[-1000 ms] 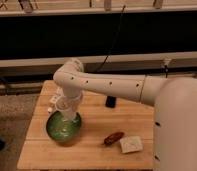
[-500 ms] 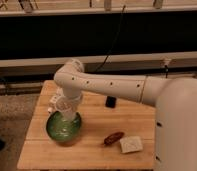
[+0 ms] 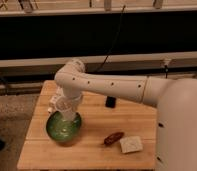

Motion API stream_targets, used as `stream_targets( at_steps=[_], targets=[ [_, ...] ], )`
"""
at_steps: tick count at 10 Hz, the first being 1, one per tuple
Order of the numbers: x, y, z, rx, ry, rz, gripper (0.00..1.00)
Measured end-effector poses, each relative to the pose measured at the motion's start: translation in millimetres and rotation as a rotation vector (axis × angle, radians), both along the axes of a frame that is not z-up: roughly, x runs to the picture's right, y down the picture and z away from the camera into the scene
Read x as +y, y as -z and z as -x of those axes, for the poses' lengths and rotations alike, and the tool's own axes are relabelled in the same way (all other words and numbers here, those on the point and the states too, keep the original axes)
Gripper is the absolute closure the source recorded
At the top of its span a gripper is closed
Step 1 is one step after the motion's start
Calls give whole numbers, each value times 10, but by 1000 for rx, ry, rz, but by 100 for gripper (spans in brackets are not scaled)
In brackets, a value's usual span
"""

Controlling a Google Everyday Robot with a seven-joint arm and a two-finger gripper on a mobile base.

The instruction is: Place the ceramic cup in the ceramic bowl

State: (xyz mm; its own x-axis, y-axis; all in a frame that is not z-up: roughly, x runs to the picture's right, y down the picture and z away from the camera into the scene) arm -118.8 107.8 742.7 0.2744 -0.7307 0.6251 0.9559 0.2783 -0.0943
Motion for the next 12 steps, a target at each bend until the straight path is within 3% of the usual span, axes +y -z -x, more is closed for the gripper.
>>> stream_targets(
  at_steps=[12],
  targets=[
    [8,30,4,-24,-18,-10,96]
  ],
)
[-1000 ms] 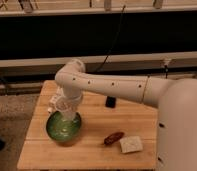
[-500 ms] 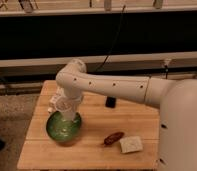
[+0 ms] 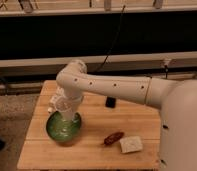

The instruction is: Place the ceramic cup in the ceramic bowl

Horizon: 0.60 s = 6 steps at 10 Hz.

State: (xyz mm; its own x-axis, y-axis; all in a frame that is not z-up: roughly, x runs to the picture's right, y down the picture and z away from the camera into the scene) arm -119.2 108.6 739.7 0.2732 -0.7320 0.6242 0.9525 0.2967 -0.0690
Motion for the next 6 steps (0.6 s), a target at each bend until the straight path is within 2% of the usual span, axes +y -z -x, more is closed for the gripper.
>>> stream_targets(
  at_steps=[6],
  targets=[
    [31,-8,-4,-15,-14,-2,96]
  ],
)
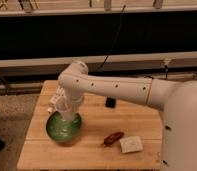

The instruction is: Place the ceramic cup in the ceramic bowl

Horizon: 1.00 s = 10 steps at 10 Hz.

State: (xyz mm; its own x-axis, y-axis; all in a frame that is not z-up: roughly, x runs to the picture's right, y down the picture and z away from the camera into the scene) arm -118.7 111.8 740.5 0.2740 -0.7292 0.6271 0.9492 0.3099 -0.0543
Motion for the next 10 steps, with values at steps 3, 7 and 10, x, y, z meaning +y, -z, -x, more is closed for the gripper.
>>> stream_targets(
  at_steps=[3,7,10],
  targets=[
    [9,9,23,-7,-2,-1,96],
    [28,-4,27,-15,-8,-1,96],
    [37,-1,33,-20,-12,-2,96]
  ],
)
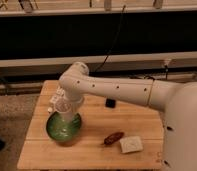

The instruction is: Place the ceramic cup in the ceramic bowl

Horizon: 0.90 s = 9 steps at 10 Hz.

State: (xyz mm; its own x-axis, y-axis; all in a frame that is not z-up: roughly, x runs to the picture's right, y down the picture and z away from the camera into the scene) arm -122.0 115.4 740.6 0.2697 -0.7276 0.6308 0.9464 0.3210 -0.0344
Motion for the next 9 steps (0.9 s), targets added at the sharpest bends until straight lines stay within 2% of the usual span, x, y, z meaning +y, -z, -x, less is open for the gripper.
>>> stream_targets(
  at_steps=[9],
  targets=[
    [18,28,28,-21,-13,5,96]
  ],
)
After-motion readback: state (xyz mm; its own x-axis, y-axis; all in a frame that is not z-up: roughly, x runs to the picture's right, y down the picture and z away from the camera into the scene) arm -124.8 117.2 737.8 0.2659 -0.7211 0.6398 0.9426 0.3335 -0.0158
